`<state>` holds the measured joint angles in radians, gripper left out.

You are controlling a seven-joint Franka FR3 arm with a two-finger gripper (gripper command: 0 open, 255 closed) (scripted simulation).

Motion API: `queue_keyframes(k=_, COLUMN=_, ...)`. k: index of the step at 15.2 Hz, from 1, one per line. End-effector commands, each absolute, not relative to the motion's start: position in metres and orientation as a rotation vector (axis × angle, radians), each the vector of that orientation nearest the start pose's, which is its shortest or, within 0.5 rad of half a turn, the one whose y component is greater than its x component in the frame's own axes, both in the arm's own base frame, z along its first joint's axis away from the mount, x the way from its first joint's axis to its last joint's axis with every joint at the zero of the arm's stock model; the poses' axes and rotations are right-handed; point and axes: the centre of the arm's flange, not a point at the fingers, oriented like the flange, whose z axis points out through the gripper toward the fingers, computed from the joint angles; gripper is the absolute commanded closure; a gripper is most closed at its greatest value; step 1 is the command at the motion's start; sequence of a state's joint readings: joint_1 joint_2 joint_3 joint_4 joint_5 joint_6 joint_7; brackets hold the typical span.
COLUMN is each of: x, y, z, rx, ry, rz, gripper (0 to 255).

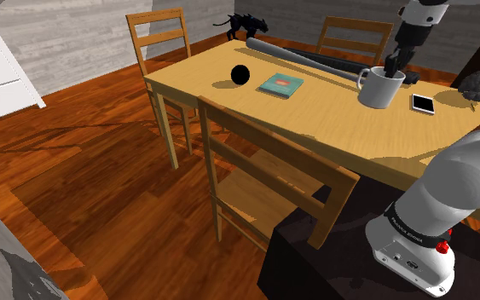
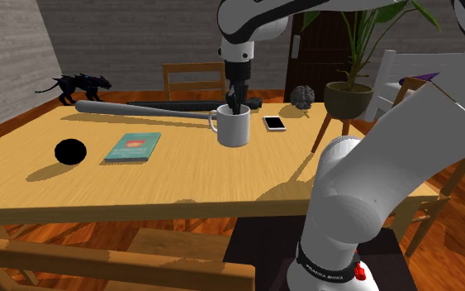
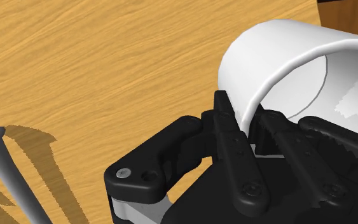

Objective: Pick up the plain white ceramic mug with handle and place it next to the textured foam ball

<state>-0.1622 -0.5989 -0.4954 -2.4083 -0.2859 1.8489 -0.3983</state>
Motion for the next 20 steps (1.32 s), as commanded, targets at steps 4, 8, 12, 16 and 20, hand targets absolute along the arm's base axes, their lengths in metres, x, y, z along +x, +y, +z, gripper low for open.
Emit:
queue_keyframes(k=4, x=0.286, y=-0.269, z=0.520, rx=-3.137, ry=0.159, rz=0.013, gripper=255)
queue_keyframes(k=8, x=0.336, y=-0.253, z=0.520, rx=-3.137, ry=0.159, rz=0.013, gripper=255)
queue_keyframes(k=12, x=0.386, y=-0.237, z=0.519, rx=-3.137, ry=0.159, rz=0.013, gripper=255)
queue_keyframes(k=16, x=0.437, y=-0.221, z=0.518, rx=-3.137, ry=0.159, rz=0.013, gripper=255)
queue_keyframes(k=20, x=0.487, y=-0.205, z=0.517, rx=-3.137, ry=0.159, rz=0.013, gripper=255)
